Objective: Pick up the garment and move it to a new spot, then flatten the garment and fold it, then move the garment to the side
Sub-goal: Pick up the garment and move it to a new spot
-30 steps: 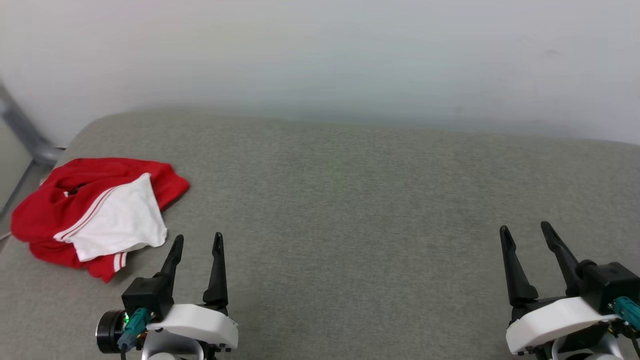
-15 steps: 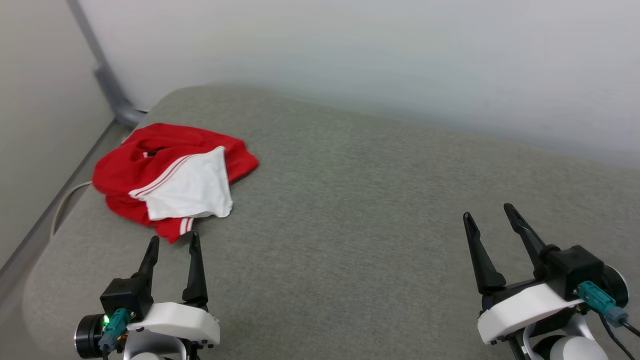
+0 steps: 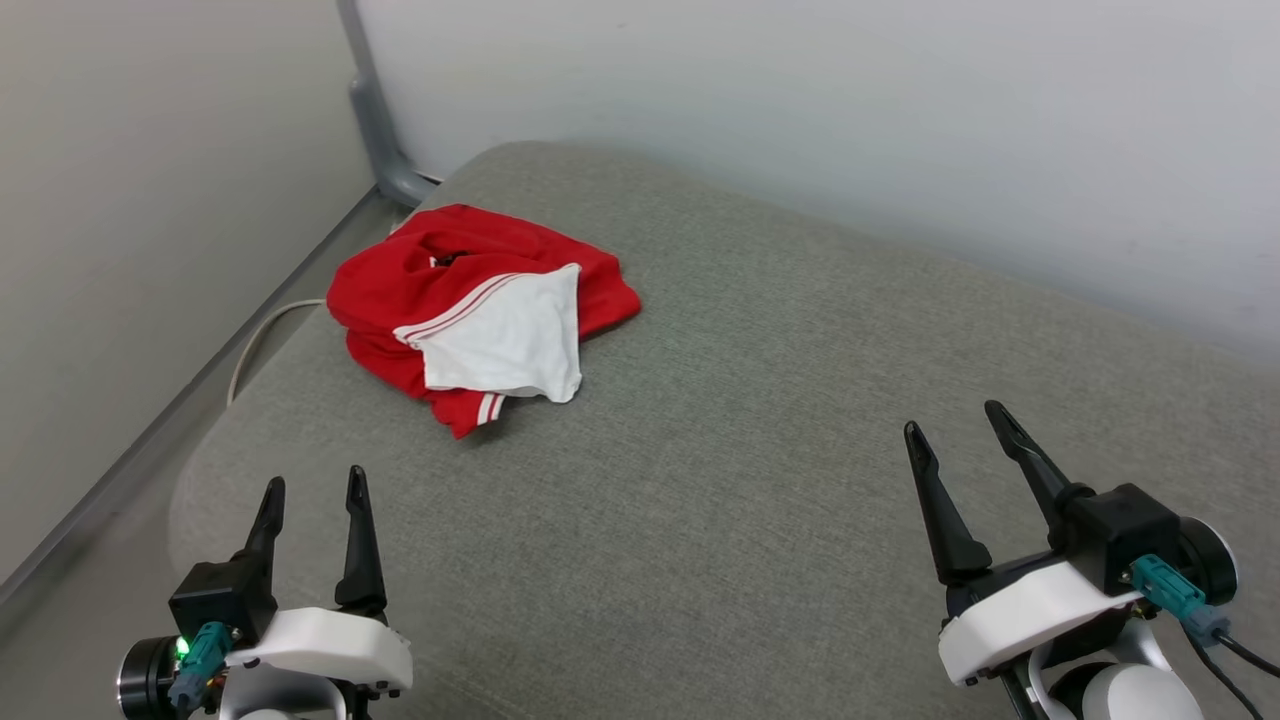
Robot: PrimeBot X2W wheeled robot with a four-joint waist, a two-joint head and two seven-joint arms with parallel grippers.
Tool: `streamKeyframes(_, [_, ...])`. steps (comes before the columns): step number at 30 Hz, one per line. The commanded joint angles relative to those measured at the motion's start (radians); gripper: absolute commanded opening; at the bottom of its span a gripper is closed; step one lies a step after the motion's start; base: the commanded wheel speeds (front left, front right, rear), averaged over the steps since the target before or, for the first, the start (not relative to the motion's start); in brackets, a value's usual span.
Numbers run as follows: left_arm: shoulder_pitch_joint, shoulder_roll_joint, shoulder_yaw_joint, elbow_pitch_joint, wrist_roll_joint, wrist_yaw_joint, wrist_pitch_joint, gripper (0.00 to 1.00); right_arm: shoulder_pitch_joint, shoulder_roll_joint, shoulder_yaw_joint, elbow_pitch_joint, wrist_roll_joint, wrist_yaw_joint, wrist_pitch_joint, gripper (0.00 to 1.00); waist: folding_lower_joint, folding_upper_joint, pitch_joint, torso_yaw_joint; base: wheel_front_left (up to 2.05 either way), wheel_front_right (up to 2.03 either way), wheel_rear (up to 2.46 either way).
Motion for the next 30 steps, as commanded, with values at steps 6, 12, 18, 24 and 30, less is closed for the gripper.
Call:
streamKeyframes(6, [0.006, -0.001, 0.015, 0.000, 0.000, -0.009, -0.003, 1.00, -0.010, 0.002, 0.002, 0.005, 0.004, -0.001, -0.003, 1.00, 0.0000, 0.0000, 0.002, 0.026, 0.00, 0.00, 0.00])
streamKeyframes(12, [-0.010, -0.001, 0.027, 0.003, 0.000, -0.012, -0.003, 1.00, 0.000, 0.002, -0.009, 0.005, 0.014, -0.001, 0.001, 1.00, 0.0000, 0.0000, 0.007, 0.017, 0.00, 0.00, 0.00])
streamKeyframes(18, [-0.076, -0.001, 0.029, 0.047, -0.025, -0.025, -0.003, 1.00, -0.024, 0.002, -0.021, -0.022, 0.005, -0.001, 0.026, 1.00, 0.0000, 0.0000, 0.063, -0.013, 0.00, 0.00, 0.00])
streamKeyframes(24, [-0.226, 0.020, 0.043, 0.170, -0.075, -0.052, 0.012, 1.00, -0.081, -0.017, -0.020, -0.070, -0.019, -0.001, 0.073, 1.00, 0.0000, 0.0000, 0.201, -0.087, 0.00, 0.00, 0.00])
streamKeyframes(30, [-0.401, 0.100, 0.065, 0.336, -0.164, -0.084, 0.104, 1.00, -0.133, -0.034, -0.023, -0.092, -0.016, -0.001, 0.080, 1.00, 0.0000, 0.0000, 0.334, -0.178, 0.00, 0.00, 0.00])
